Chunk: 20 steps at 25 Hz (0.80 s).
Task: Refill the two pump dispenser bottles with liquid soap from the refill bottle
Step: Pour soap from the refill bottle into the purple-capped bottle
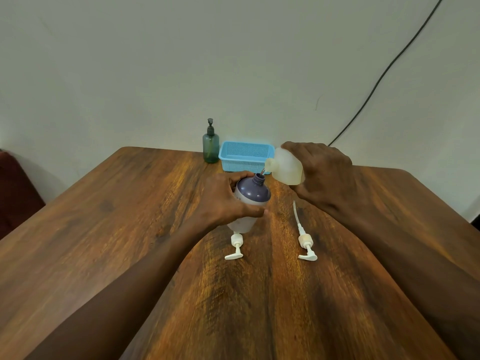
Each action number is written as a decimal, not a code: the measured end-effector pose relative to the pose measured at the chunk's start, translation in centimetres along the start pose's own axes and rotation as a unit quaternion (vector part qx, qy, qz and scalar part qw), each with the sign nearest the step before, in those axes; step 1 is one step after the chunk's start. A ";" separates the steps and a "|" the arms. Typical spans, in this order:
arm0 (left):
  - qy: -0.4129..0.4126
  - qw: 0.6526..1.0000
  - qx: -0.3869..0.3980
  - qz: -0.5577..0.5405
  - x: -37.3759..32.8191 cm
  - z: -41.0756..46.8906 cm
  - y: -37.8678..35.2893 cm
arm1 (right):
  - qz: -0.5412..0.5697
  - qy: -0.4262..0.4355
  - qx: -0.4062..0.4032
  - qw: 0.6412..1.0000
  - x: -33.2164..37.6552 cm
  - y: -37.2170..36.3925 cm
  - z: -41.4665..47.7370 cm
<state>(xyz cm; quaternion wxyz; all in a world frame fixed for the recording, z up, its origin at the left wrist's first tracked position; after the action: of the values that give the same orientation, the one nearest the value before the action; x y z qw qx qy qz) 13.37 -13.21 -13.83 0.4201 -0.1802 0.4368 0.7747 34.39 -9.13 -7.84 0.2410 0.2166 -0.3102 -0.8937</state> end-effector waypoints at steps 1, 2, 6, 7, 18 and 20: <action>0.003 1.000 -0.002 -0.001 0.0 0.0 0.0 | 0.003 0.001 -0.001 1.000 0.0 0.0 0.0; 0.006 1.000 -0.003 -0.001 0.1 -0.1 0.0 | 0.004 0.002 -0.002 1.000 0.1 0.1 0.0; 0.006 1.000 -0.003 0.002 0.2 -0.1 0.0 | 0.007 0.004 -0.006 1.000 0.2 0.2 -0.1; 0.006 1.000 -0.003 0.002 0.1 -0.1 0.1 | 0.010 0.004 -0.006 1.000 0.2 0.1 -0.1; 0.018 1.000 -0.001 0.012 0.4 -0.3 -0.1 | 0.013 0.012 -0.013 1.000 0.3 0.2 -0.1; 0.016 1.000 0.000 0.012 0.4 -0.3 -0.1 | 0.017 0.014 -0.016 1.000 0.2 0.2 -0.1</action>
<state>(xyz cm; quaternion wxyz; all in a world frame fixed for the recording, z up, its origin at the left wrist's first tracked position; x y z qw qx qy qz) 13.21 -13.21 -14.35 0.4037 -0.1874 0.4461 0.7765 34.29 -9.44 -7.82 0.2640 0.2194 -0.2959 -0.8914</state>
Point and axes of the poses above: each hand's wrist, its own z-axis towards the middle knuckle, its own y-axis out of the back of the hand, x = y × z, the point moved 5 cm from there along z, towards the middle knuckle, and after that the axes turned 3 degrees about -z, right-handed, at the moved point
